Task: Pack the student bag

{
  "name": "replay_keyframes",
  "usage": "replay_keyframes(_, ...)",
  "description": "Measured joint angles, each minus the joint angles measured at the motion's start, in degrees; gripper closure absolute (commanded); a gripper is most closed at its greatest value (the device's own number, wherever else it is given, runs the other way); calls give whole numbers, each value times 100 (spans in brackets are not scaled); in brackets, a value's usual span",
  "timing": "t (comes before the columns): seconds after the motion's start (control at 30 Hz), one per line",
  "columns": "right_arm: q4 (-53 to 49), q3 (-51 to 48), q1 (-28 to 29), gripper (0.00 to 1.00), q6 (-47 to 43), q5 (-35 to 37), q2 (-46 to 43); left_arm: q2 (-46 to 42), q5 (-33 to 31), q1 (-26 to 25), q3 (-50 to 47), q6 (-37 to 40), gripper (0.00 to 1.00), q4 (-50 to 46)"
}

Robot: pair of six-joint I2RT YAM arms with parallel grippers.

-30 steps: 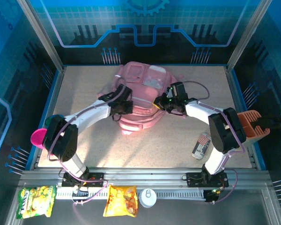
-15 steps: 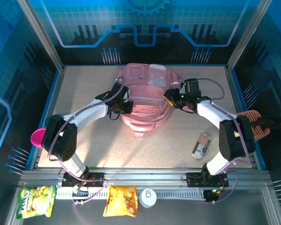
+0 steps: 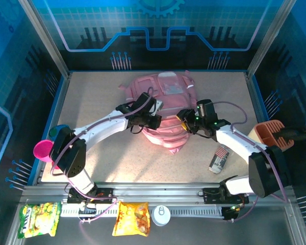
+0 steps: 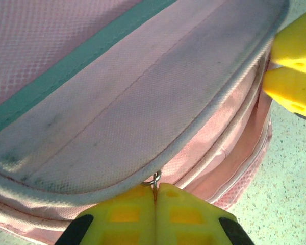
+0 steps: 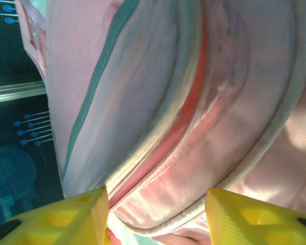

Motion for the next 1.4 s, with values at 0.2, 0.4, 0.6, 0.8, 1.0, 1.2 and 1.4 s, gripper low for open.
replay_keyframes(0.2, 175, 76, 20, 51, 66, 13, 361, 109, -4, -26, 15, 162, 100, -83)
replay_keyframes(0.4, 236, 153, 17, 55, 11, 33, 511, 138, -35, -26, 52, 345, 100, -129)
replay_keyframes(0.6, 634, 50, 17, 50, -59, 39, 461, 192, -68, -26, 70, 420, 100, -192)
replay_keyframes(0.8, 750, -153, 15, 41, -42, 170, 289, 232, -68, -26, 98, 420, 100, -267)
replay_keyframes(1.0, 769, -153, 11, 43, 140, 199, 315, 260, -68, -28, 122, 420, 100, -289)
replay_keyframes(1.2, 623, 7, 7, 66, 116, 203, 636, 260, -66, -11, 125, 509, 100, -341)
replay_keyframes(1.4, 275, 302, 0, 82, -352, 396, 702, 251, 361, 393, 76, 614, 100, -376)
